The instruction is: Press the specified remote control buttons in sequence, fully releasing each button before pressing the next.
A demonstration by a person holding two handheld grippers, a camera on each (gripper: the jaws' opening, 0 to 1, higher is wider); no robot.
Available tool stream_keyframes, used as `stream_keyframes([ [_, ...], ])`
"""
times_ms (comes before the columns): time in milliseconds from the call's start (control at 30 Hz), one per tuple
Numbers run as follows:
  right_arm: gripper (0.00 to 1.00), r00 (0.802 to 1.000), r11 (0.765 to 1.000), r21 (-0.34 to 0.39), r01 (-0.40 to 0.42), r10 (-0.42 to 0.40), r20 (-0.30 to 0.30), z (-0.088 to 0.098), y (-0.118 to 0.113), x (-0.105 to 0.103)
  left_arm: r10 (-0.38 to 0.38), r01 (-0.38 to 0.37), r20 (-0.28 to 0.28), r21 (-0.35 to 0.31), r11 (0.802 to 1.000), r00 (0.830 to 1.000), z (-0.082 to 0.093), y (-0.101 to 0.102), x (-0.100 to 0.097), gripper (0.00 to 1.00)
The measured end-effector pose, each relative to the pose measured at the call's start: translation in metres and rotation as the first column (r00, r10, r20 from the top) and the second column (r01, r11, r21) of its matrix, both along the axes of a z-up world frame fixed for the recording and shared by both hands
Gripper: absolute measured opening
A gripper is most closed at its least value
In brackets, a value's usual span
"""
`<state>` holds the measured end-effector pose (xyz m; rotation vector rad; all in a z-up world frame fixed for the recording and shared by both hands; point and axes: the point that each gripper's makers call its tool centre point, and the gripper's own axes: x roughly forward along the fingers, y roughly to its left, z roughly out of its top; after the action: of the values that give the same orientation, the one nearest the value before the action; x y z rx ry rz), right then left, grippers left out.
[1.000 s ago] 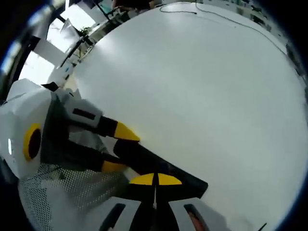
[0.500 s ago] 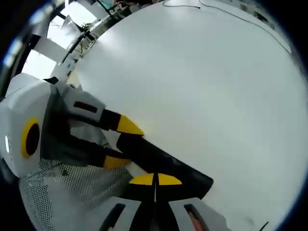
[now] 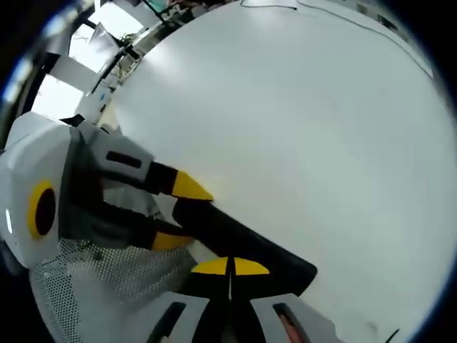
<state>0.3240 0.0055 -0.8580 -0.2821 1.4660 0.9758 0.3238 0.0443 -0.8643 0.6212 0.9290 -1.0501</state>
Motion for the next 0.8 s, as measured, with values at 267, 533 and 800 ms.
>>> stream_keyframes([
  [267,0.00,0.999,0.999,0.013,0.040,-0.040,-0.030,0.0013,0.0003,0.0007,-0.004,0.004,0.000,-0.002,1.000,1.000,0.0000,-0.0001,0.0005,0.25],
  [533,0.00,0.993,0.995,0.029,0.099,-0.097,-0.071,0.0023,0.0002,0.0012,0.001,-0.001,0.002,-0.008,1.000,1.000,-0.0001,-0.0002,0.0008,0.25],
  [800,0.00,0.994,0.994,0.044,0.097,-0.094,-0.062,0.0033,0.0040,0.0014,0.003,-0.003,0.002,-0.010,1.000,1.000,-0.0002,-0.0002,0.0009,0.25],
])
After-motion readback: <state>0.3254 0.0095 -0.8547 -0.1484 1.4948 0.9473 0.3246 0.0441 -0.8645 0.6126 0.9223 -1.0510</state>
